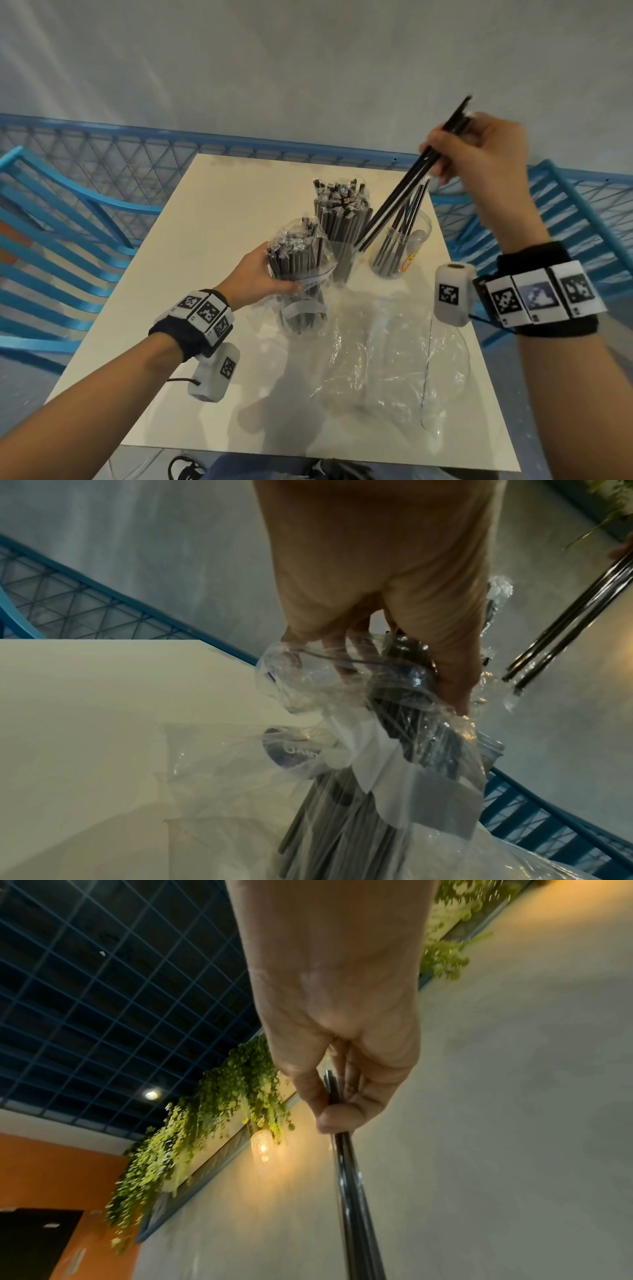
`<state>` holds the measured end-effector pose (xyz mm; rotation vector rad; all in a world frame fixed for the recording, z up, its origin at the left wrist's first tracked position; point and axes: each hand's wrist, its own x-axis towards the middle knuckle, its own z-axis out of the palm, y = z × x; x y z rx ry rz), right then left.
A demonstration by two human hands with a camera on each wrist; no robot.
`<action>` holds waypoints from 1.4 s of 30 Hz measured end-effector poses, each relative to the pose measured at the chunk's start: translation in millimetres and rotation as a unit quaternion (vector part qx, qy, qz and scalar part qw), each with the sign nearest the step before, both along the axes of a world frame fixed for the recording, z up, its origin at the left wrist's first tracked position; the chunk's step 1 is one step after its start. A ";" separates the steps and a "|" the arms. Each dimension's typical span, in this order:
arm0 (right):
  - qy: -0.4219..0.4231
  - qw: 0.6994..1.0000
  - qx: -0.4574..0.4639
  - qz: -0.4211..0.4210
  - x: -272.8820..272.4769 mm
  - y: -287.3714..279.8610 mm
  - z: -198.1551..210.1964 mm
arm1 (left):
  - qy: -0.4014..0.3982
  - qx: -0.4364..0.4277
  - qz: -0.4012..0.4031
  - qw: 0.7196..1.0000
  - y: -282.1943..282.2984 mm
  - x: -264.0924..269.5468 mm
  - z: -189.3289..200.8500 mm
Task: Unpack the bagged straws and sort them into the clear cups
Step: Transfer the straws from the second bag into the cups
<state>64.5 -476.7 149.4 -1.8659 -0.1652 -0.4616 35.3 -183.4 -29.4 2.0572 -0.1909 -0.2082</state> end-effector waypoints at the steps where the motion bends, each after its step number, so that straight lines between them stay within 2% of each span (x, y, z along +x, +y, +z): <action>1: -0.021 0.999 0.006 -0.026 2.1 -7.0 5.0 | 0.003 -0.003 0.000 1.000 0.5 -0.2 -0.4; 6: -0.083 0.985 -0.006 -0.153 20.1 -39.9 15.9 | 0.001 -0.011 0.012 1.000 0.8 -4.5 -2.2; 8: -0.065 0.979 -0.022 -0.191 33.7 -46.2 0.0 | 0.000 -0.012 0.017 1.000 1.5 -6.0 -3.2; 11: 0.028 0.975 -0.082 -0.207 55.0 -43.1 -44.6 | 0.001 -0.014 0.021 1.000 2.7 -7.7 -3.2; 16: 0.206 0.958 -0.161 -0.116 64.0 -25.5 -113.9 | -0.005 -0.016 0.011 1.000 3.0 -10.0 -2.2; 20: 0.265 0.932 -0.225 -0.100 62.4 -26.9 -110.4 | -0.006 -0.014 0.015 1.000 3.0 -8.6 -4.8; 22: 0.258 0.926 -0.255 -0.108 63.1 -29.2 -100.1 | -0.008 -0.014 0.014 1.000 3.0 -7.8 -5.4; 24: 0.210 0.924 -0.290 -0.134 54.8 -25.7 -84.9 | -0.009 -0.013 0.006 1.000 2.4 -8.1 -4.1; 26: 0.147 0.949 -0.248 -0.127 36.9 -13.8 -71.2 | -0.009 -0.012 0.000 1.000 1.7 -8.4 -3.1; 28: 0.102 0.976 -0.183 -0.059 7.6 9.7 -57.6 | -0.010 -0.011 -0.001 1.000 0.7 -8.7 -2.4; 29: 0.105 0.980 -0.169 -0.009 -6.9 23.7 -55.7 | -0.010 -0.011 0.001 1.000 0.1 -8.6 -2.2; 31: 0.155 0.969 -0.174 0.079 -31.4 53.9 -62.6 | -0.011 -0.010 0.007 1.000 -1.4 -7.9 -2.1; 33: 0.205 0.954 -0.184 0.123 -42.0 80.7 -79.4 | -0.013 -0.013 0.007 1.000 -2.3 -7.8 -1.5; 35: 0.223 0.941 -0.209 0.145 -43.6 100.1 -97.9 | -0.008 -0.026 0.004 1.000 -2.3 -8.4 -1.8; 37: 0.203 0.936 -0.245 0.154 -40.9 109.9 -110.4 | -0.003 -0.041 0.002 0.999 -2.2 -9.0 -2.1; 42: 0.169 0.950 -0.224 0.136 -33.6 106.4 -112.0 | -0.015 -0.028 0.011 0.999 1.0 -7.0 -4.1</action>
